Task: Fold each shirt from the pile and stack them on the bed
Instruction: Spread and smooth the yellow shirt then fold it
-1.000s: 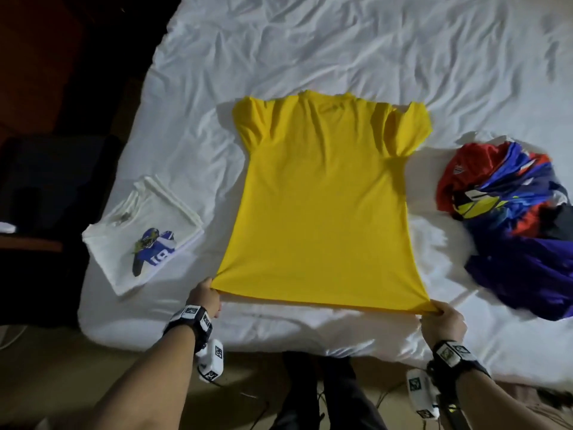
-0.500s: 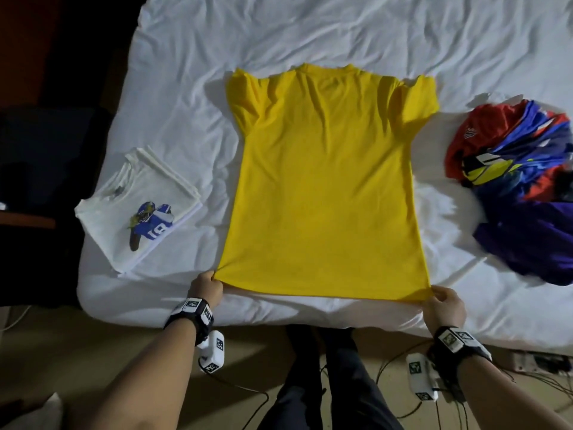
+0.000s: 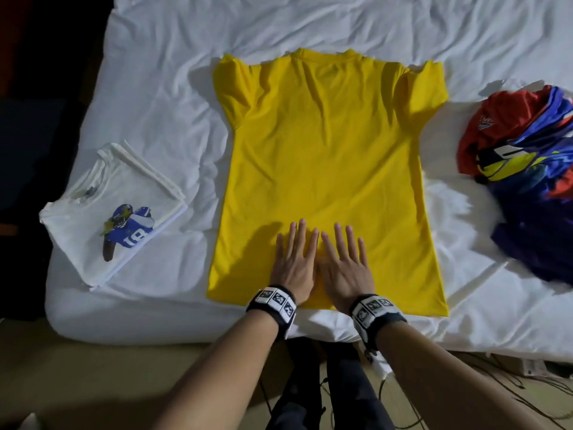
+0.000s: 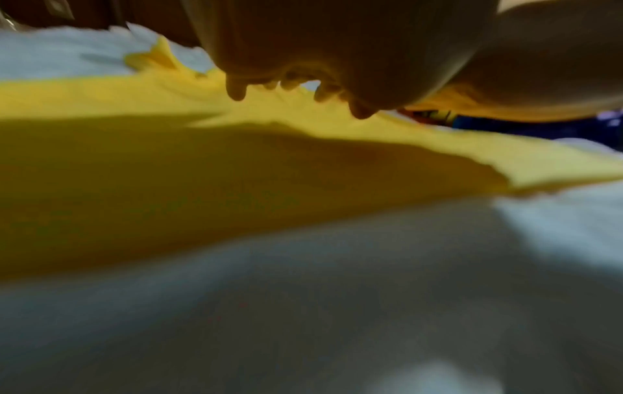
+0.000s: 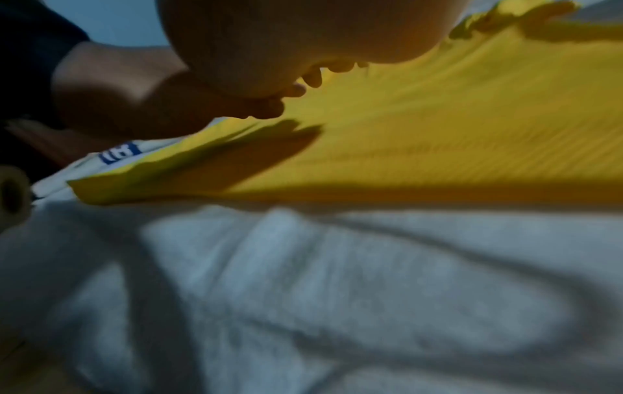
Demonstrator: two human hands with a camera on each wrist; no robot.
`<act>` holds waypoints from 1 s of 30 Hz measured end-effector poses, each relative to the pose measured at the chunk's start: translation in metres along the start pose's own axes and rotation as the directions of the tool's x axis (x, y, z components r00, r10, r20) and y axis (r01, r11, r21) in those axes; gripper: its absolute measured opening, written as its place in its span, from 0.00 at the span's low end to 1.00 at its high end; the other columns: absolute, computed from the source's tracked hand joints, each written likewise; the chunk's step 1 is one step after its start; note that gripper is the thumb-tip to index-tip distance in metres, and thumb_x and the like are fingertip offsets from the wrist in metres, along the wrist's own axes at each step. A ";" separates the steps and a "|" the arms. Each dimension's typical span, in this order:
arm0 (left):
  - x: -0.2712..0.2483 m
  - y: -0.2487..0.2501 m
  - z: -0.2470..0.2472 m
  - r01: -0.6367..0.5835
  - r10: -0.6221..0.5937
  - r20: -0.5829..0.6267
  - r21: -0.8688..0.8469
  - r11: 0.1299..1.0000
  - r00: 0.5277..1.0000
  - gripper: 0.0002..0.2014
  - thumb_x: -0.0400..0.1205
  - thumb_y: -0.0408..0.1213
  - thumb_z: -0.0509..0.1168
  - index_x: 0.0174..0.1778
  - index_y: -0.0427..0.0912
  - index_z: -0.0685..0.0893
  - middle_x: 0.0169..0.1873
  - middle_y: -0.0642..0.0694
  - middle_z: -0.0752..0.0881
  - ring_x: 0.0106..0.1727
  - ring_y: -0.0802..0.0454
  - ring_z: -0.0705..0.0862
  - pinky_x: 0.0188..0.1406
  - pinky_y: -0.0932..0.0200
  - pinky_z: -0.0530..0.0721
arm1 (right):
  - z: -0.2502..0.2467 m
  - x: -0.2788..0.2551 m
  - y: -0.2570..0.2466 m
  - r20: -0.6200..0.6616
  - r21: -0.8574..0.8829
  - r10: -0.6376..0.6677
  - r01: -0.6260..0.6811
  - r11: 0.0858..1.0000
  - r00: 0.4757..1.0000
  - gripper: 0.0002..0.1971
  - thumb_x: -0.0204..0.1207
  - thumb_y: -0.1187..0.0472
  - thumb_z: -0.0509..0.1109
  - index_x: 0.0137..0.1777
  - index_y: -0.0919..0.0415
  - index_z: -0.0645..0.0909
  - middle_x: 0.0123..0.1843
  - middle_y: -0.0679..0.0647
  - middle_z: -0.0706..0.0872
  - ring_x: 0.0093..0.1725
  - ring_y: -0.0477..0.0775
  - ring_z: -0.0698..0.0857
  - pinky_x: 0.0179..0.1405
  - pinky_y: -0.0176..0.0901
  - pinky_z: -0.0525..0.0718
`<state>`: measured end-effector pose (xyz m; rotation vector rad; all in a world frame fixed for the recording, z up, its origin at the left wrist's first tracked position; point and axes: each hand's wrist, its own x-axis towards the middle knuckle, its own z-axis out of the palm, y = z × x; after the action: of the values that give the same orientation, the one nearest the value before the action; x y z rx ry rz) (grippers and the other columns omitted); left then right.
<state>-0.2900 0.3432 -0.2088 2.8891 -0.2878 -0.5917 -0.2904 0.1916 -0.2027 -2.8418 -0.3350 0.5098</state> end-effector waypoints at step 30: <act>0.151 -0.085 -0.020 0.147 -0.149 0.011 0.082 0.986 0.989 0.38 0.88 0.69 0.35 0.87 0.58 0.26 0.87 0.44 0.25 0.88 0.43 0.28 0.87 0.33 0.33 | -0.016 0.147 0.117 0.130 -0.042 0.162 -0.158 0.987 0.978 0.34 0.87 0.30 0.33 0.87 0.39 0.25 0.87 0.50 0.23 0.87 0.57 0.26 0.87 0.60 0.30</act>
<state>-0.1330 0.3939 -0.2647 3.0039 -0.1015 -0.6440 -0.1291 0.1169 -0.2647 -2.8865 -0.1386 0.7343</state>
